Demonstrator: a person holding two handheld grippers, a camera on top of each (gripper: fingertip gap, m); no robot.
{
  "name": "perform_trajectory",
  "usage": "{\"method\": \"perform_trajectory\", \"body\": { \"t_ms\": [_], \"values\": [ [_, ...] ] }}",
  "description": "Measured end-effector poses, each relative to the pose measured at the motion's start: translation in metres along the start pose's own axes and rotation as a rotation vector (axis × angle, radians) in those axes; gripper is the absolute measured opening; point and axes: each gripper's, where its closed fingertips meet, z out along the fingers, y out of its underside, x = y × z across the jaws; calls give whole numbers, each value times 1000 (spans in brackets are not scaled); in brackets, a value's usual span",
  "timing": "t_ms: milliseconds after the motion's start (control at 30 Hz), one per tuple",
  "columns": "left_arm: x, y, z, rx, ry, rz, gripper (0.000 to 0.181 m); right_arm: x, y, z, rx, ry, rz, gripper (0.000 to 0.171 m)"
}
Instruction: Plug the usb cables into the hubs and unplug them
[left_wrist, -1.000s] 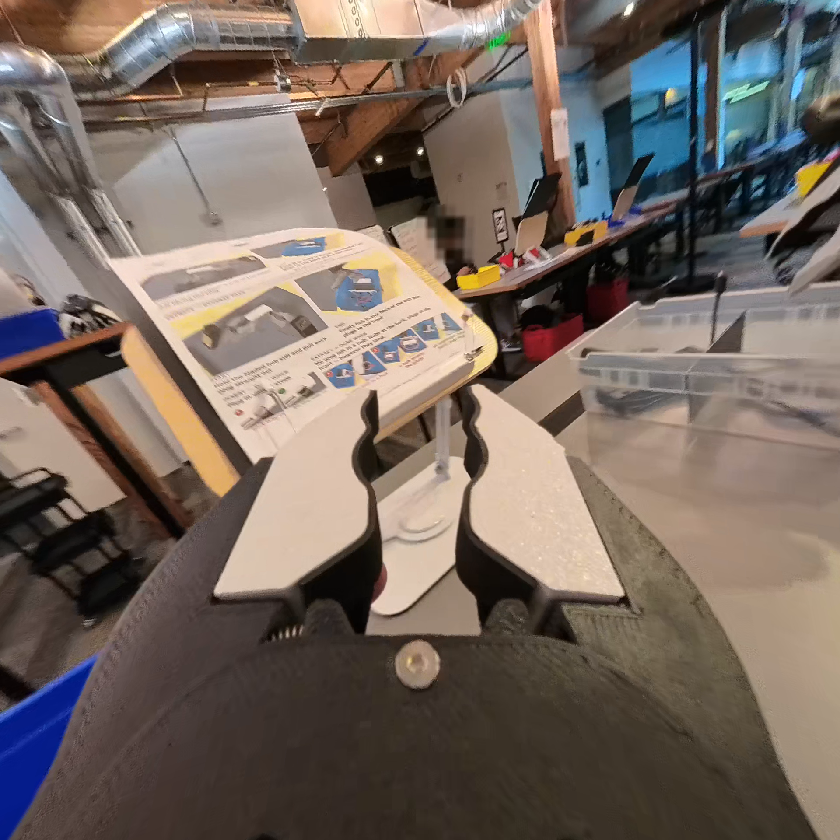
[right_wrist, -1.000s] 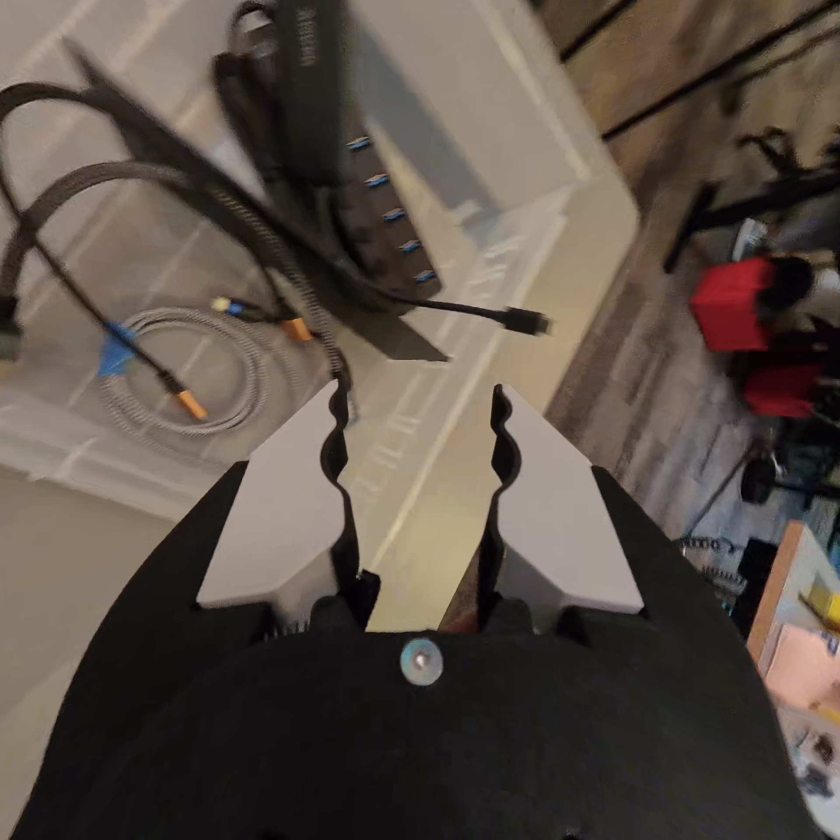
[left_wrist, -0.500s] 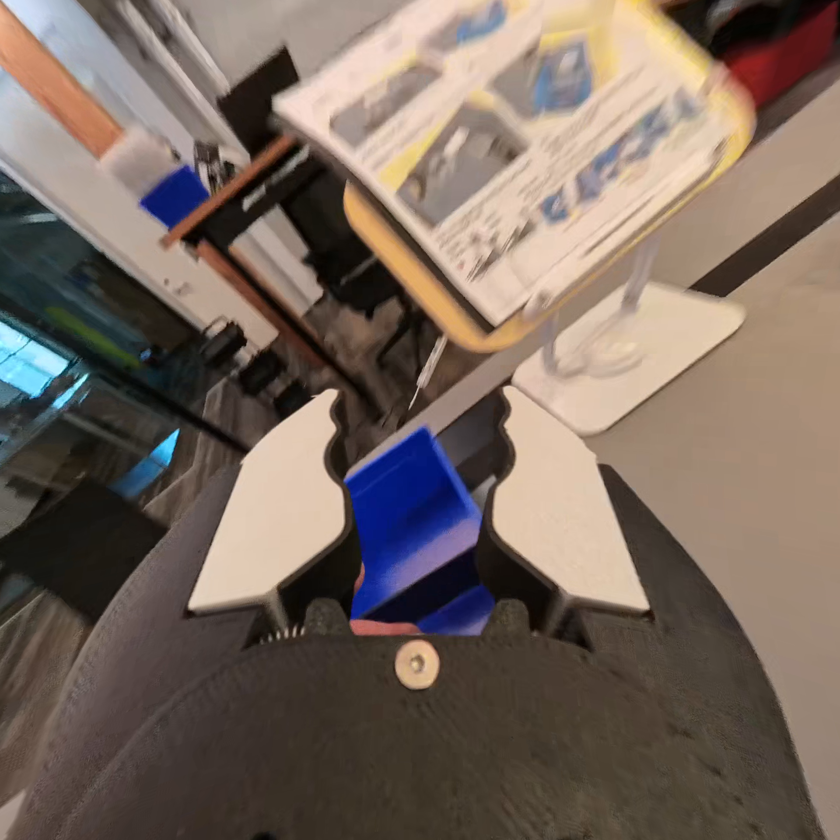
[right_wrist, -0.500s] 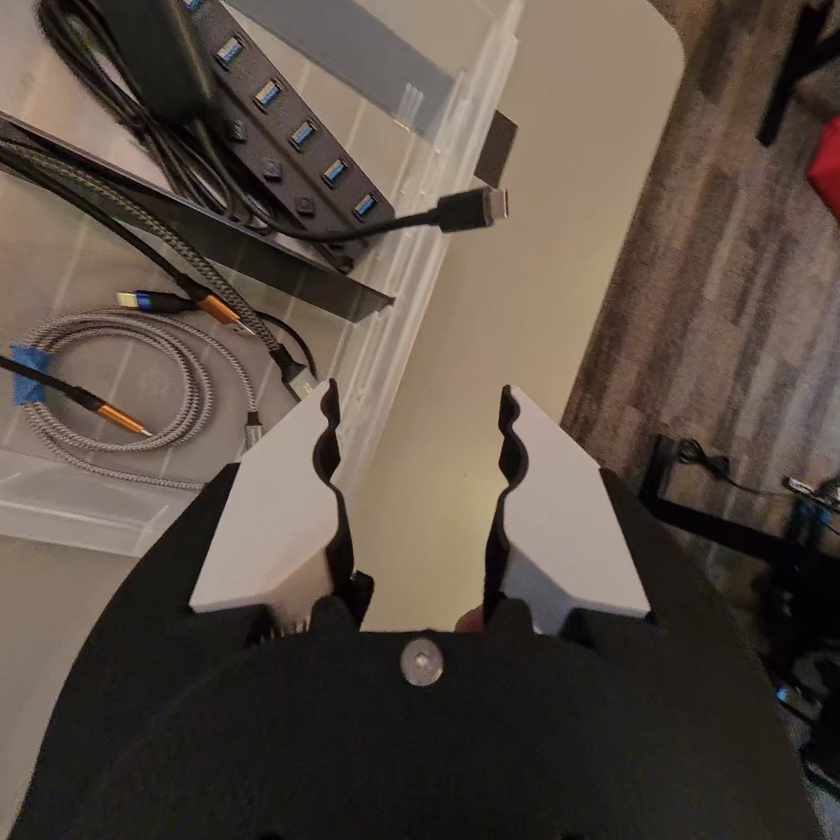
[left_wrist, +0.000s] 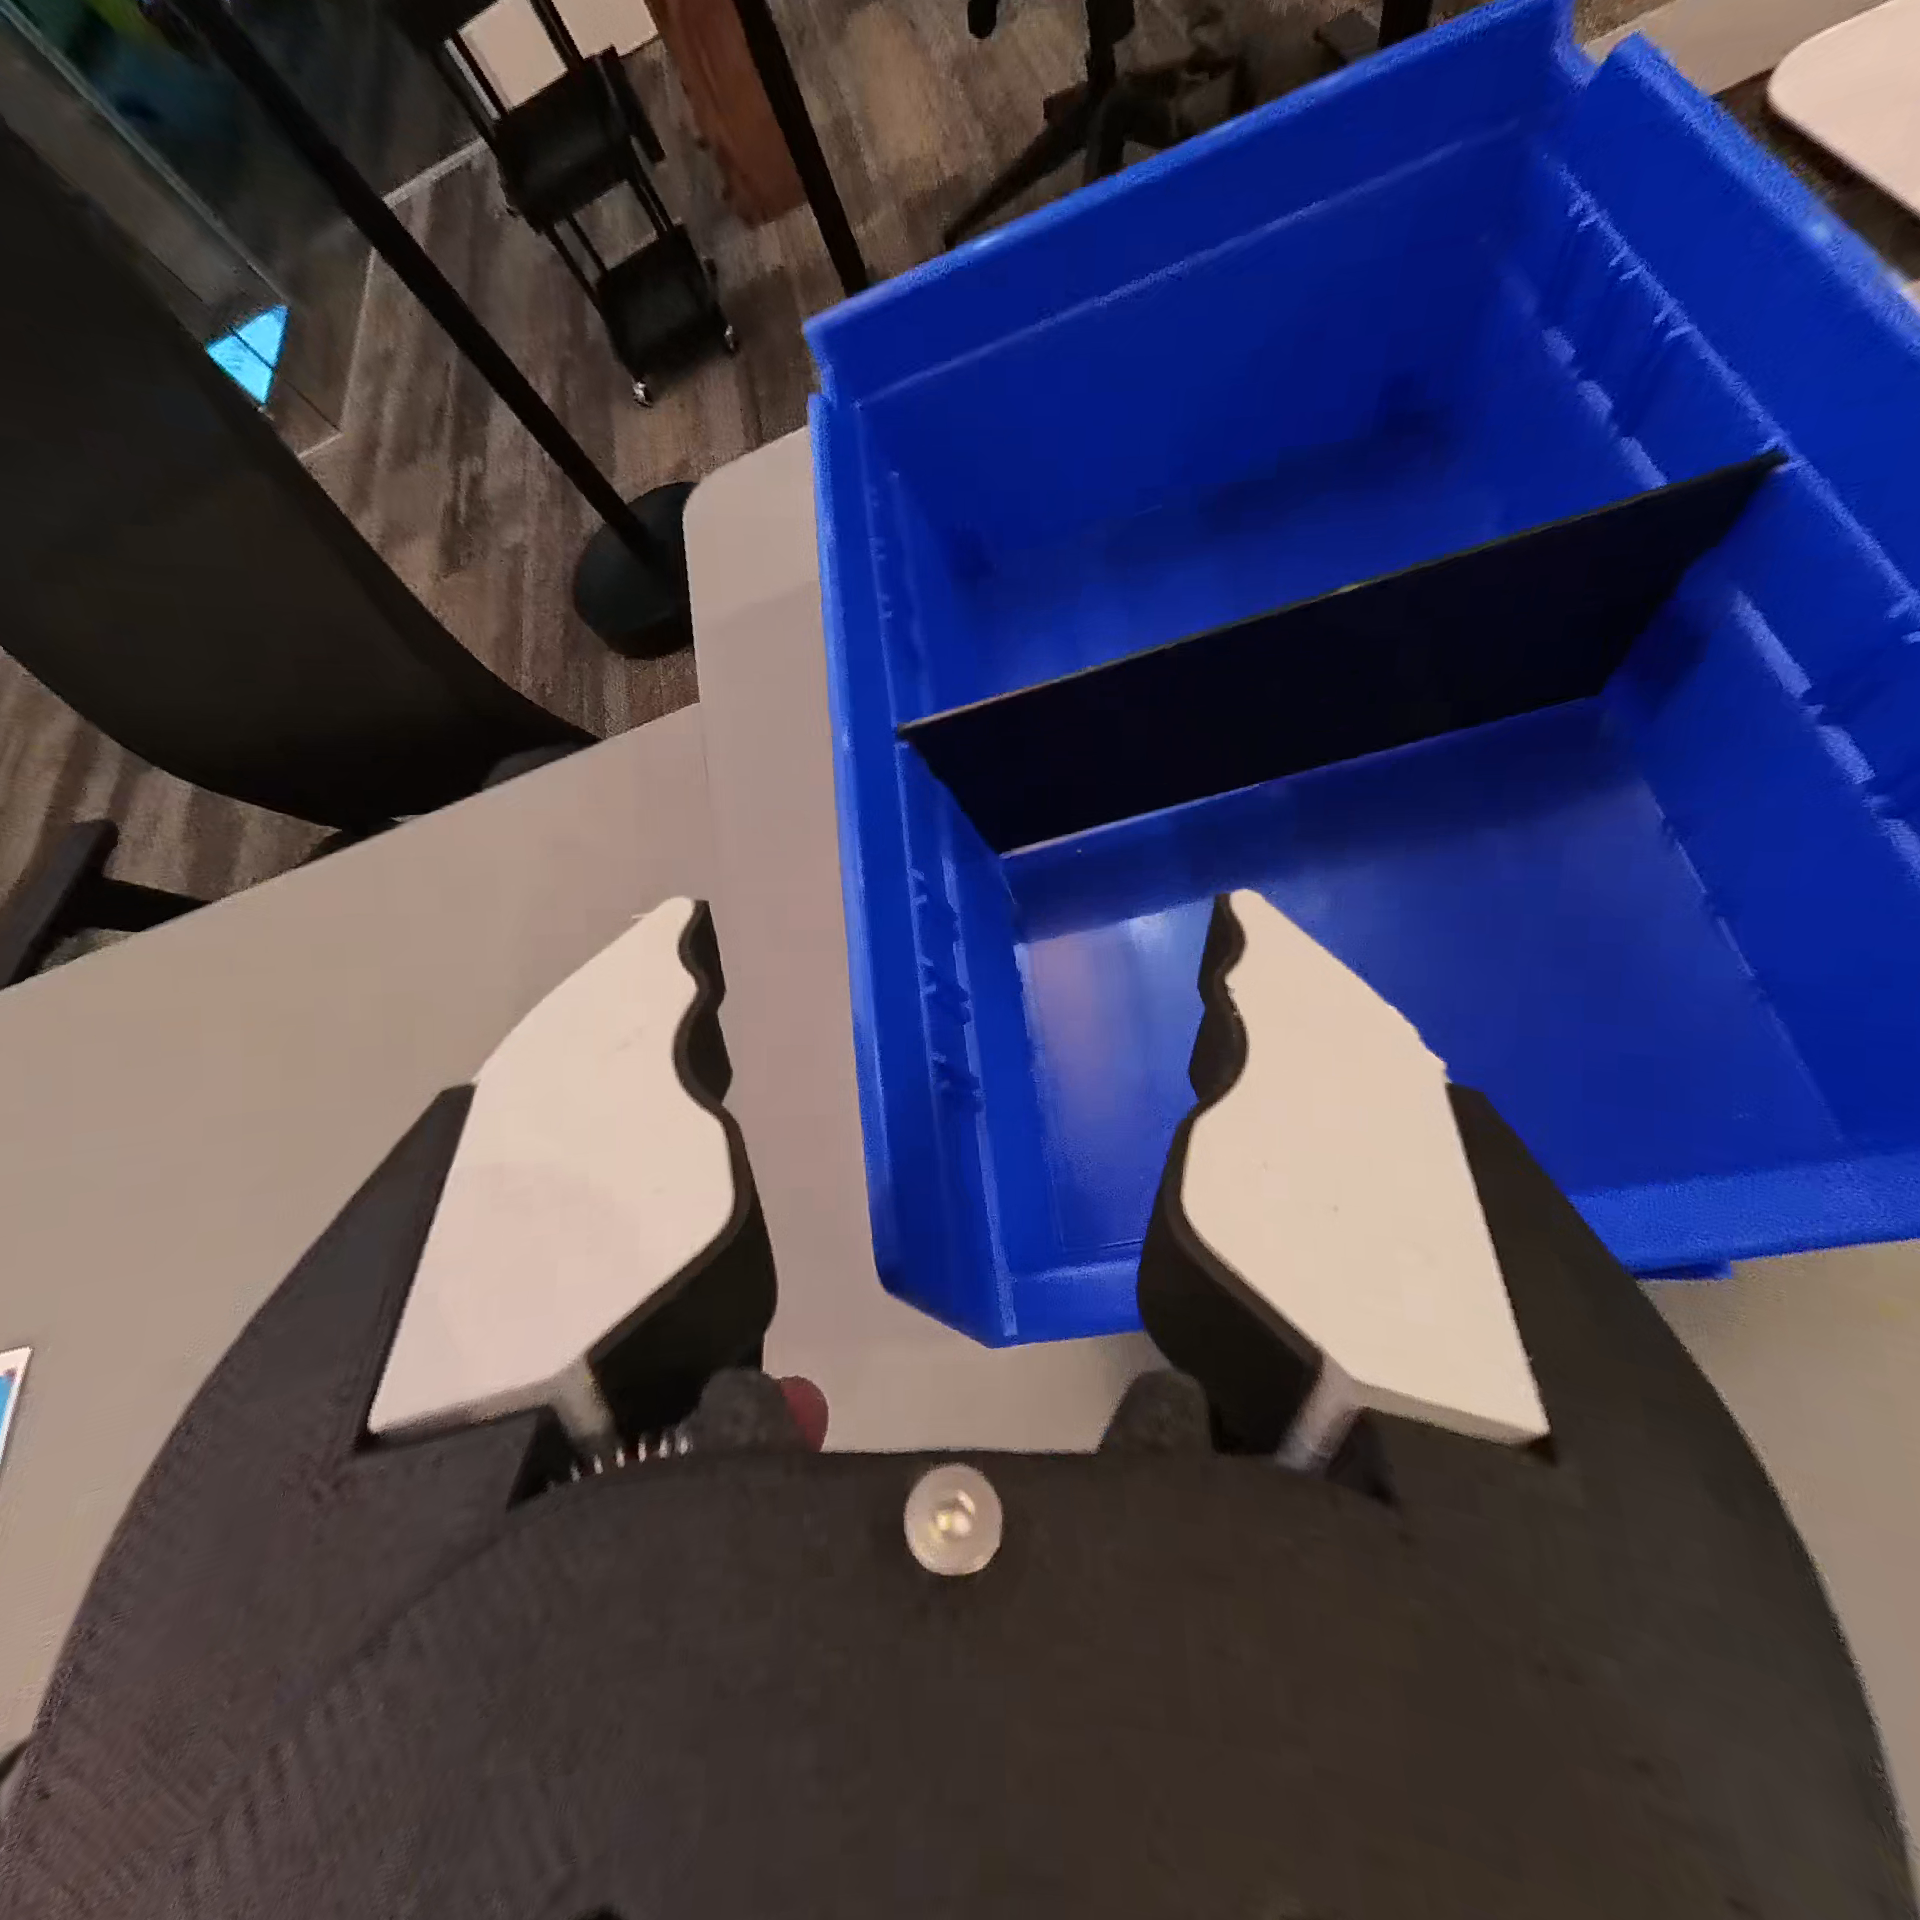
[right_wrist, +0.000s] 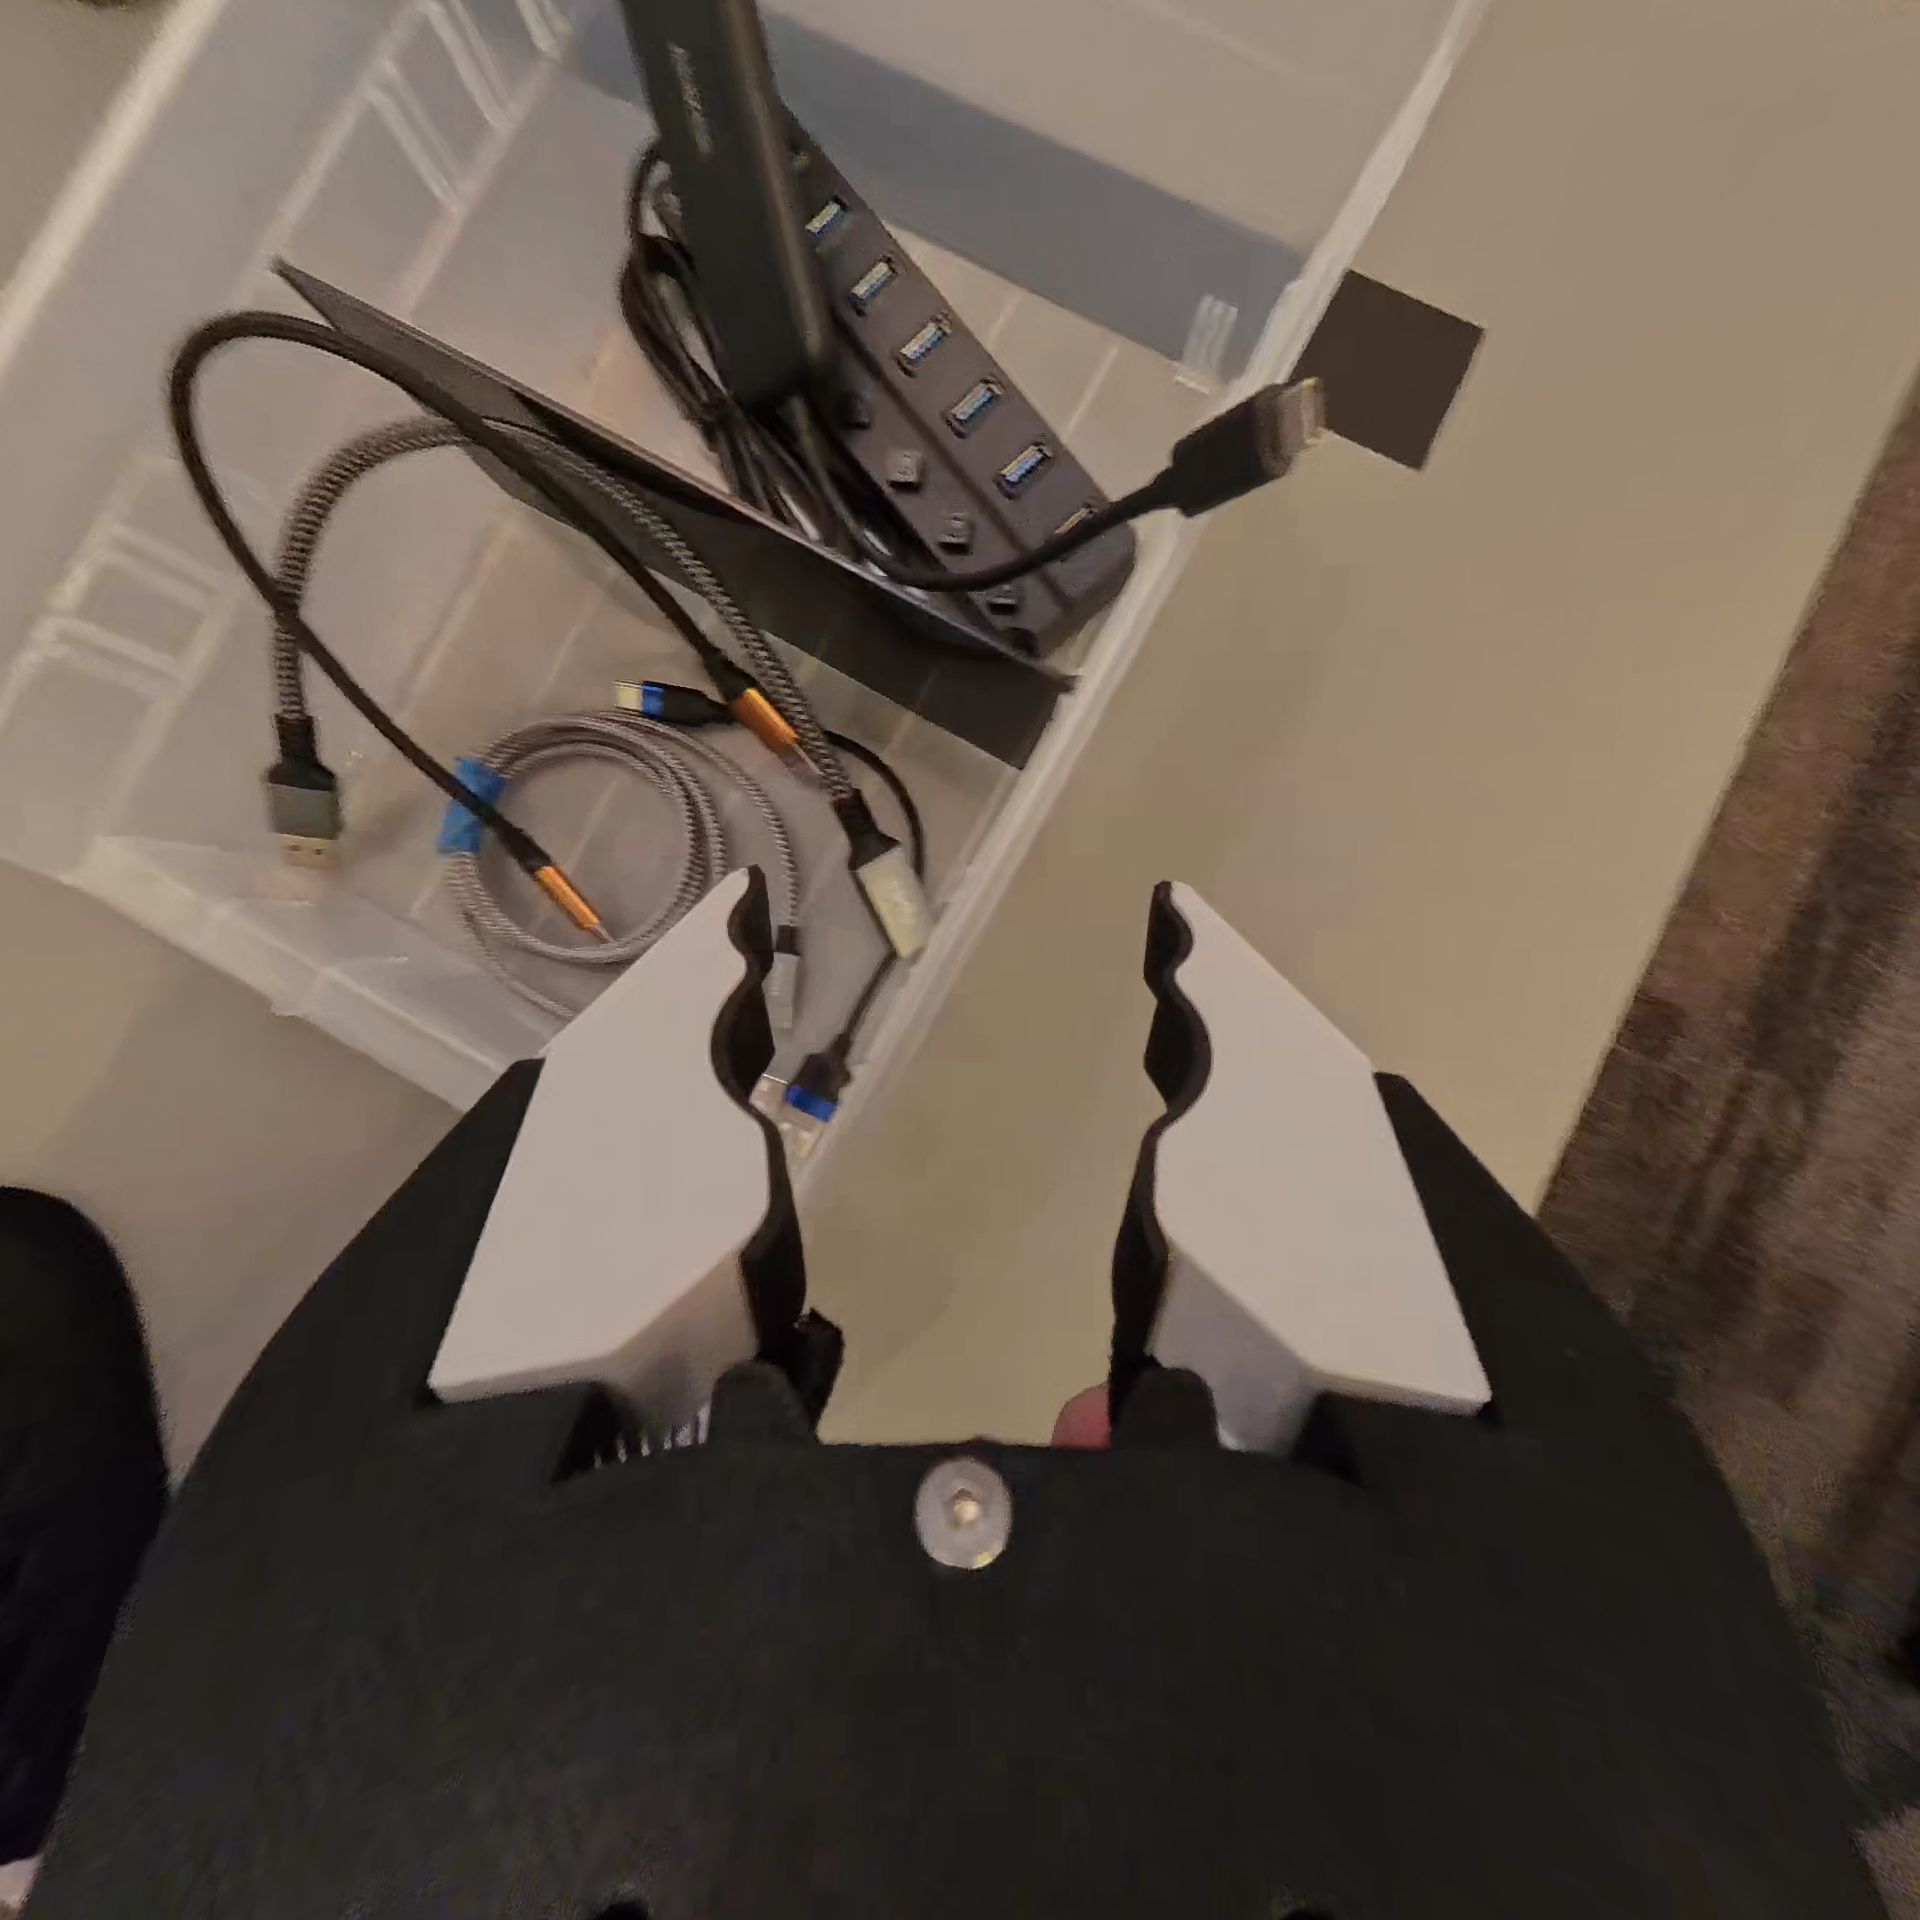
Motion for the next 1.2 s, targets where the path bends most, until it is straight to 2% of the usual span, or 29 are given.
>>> {"method": "perform_trajectory", "body": {
  "t_ms": [67, 133, 300, 333, 433, 533, 800, 1000, 1100, 1200],
  "values": [
    [-4, 11, 8, -26, -9, -12, 84, -14, -3, 3, 55, -58, 36, 77],
    [-6, 23, 18, -51, -7, -35, 81, -21, 2, 10, 64, -75, 72, 76],
    [-12, 45, 43, -55, -34, -64, 36, -16, 24, 38, 0, 41, 70, 49],
    [-12, 49, 48, -62, -38, -78, 33, -12, 26, 40, 0, 77, 64, 34],
    [-10, 46, 51, -42, 0, -104, 21, -6, 25, 40, 11, 136, 69, 21],
    [2, 41, 52, -16, 108, -178, 7, -8, 22, 40, 11, 164, 60, 14],
    [6, 33, 40, 71, 119, -226, 5, -42, 12, 47, 33, 120, 35, 9],
    [0, 11, 10, 196, 113, -230, 5, -85, 2, 55, 45, 77, -1, 7],
    [5, 11, 1, 182, 102, -163, 5, -108, -2, 59, 46, 66, -31, 8],
    [2, 8, -9, 234, 89, -173, 6, -132, -6, 62, 58, 38, -36, 8]
  ]
}}
